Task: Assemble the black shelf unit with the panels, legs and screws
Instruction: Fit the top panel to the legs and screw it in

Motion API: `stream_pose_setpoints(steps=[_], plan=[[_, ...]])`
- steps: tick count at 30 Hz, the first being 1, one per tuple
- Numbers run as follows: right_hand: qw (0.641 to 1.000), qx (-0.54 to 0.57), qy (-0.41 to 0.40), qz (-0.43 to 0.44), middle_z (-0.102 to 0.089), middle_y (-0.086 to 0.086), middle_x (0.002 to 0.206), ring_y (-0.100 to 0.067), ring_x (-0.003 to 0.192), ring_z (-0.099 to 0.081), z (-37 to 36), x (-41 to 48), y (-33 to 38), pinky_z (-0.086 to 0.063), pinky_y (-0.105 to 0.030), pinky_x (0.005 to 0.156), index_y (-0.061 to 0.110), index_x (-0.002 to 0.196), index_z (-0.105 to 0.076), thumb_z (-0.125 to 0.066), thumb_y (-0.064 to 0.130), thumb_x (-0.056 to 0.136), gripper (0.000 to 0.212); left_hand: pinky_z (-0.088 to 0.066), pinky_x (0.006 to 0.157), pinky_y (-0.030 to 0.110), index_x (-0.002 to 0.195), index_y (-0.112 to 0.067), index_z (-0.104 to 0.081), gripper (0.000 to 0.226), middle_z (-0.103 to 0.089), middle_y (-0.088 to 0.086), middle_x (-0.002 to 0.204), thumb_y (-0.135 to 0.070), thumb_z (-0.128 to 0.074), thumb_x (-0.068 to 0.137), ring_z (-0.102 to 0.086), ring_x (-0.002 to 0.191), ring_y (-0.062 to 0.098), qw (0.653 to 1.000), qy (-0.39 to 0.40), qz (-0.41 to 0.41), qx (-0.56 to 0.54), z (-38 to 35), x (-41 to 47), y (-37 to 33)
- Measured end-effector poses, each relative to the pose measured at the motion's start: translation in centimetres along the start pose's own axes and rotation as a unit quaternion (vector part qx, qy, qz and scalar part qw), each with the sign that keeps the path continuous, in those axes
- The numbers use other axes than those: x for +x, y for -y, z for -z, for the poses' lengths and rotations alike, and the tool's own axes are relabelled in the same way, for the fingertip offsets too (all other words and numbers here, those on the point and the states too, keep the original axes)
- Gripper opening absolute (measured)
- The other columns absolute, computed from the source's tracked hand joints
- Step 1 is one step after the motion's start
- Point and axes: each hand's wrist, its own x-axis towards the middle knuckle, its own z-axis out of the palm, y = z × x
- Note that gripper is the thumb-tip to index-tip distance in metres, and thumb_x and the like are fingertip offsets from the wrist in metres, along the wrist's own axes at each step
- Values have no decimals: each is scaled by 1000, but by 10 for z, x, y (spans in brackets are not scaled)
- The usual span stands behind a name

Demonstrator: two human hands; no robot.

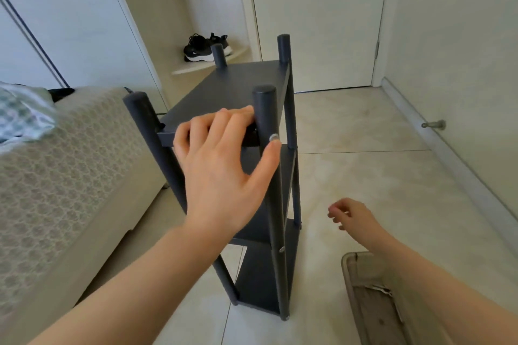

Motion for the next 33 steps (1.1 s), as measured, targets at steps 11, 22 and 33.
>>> stream_pose_setpoints(steps=[11, 22, 33], plan=[[956, 272, 103, 28, -72, -8, 73, -24, 70, -69, -43, -64, 143, -54, -45, 86, 4, 110, -56, -41, 30, 104, 30, -16, 96, 29, 107, -28, -59, 30, -58, -16, 103, -51, -48, 92, -41, 105, 10, 999, 16, -21, -17, 8, 5, 3], [975, 177, 130, 35, -60, -16, 57, -29, 53, -56, -49, -43, 165, -49, -42, 70, 0, 111, -50, -26, 29, 106, 38, -20, 97, 33, 103, -28, -59, 30, -58, -15, 98, -52, -45, 92, -43, 99, 13, 999, -5, 33, -11, 20, 15, 20], [980, 112, 120, 109, -58, -16, 58, -26, 49, -51, -78, -39, 238, -48, -29, 52, 12, 103, -43, -27, 31, 107, 25, -30, 97, 34, 96, -29, -53, 18, -52, -16, 95, -47, -56, 94, -34, 97, 9, 976, -43, 206, -54, 53, 22, 80]])
